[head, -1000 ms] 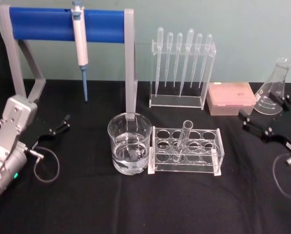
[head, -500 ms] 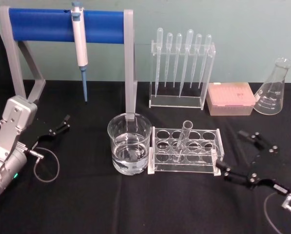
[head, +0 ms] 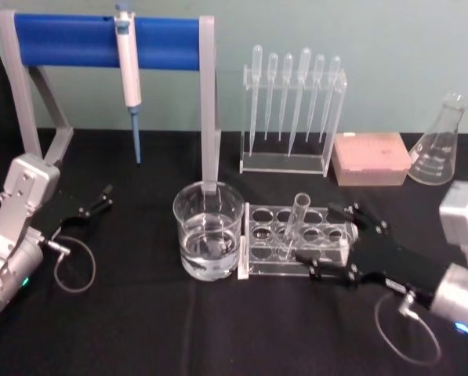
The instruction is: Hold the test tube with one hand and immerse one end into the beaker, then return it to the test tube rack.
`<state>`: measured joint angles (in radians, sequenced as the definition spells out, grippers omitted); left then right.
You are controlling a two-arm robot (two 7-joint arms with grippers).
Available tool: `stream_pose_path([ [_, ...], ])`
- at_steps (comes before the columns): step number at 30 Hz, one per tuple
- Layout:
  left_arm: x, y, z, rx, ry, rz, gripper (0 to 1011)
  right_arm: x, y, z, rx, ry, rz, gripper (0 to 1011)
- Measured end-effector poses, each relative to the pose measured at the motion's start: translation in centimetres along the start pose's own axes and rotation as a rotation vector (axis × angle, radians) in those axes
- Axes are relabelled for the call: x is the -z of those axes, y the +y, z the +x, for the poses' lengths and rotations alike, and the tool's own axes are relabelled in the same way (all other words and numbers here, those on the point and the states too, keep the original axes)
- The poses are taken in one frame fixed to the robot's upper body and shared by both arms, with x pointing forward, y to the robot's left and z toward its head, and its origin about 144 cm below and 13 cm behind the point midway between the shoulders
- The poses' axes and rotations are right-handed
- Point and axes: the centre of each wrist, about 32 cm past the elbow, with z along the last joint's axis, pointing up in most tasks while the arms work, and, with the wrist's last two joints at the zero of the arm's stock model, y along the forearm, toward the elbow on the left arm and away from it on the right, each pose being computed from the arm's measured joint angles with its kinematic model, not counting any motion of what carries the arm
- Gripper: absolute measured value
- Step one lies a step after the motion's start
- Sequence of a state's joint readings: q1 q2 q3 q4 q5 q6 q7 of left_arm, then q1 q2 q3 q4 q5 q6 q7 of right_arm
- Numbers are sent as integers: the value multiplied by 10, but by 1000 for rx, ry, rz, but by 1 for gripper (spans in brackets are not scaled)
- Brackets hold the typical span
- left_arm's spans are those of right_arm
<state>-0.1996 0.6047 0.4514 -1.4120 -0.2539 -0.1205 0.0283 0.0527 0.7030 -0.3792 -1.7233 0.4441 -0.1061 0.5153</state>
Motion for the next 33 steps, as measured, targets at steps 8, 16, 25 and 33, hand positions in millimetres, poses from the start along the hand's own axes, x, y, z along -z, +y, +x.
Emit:
stream_pose_path([
  [8, 0, 0, 0, 0, 0, 0, 1000, -3, 26, 8, 26, 40, 5, 1002],
  [16, 0, 0, 0, 0, 0, 0, 1000, -4, 40, 11, 38, 54, 2, 1002],
  [25, 0, 0, 0, 0, 0, 0, 1000, -8, 47, 11, 35, 52, 7, 1002],
  [33, 0, 0, 0, 0, 0, 0, 1000, -9, 49, 11, 34, 55, 12, 1002],
])
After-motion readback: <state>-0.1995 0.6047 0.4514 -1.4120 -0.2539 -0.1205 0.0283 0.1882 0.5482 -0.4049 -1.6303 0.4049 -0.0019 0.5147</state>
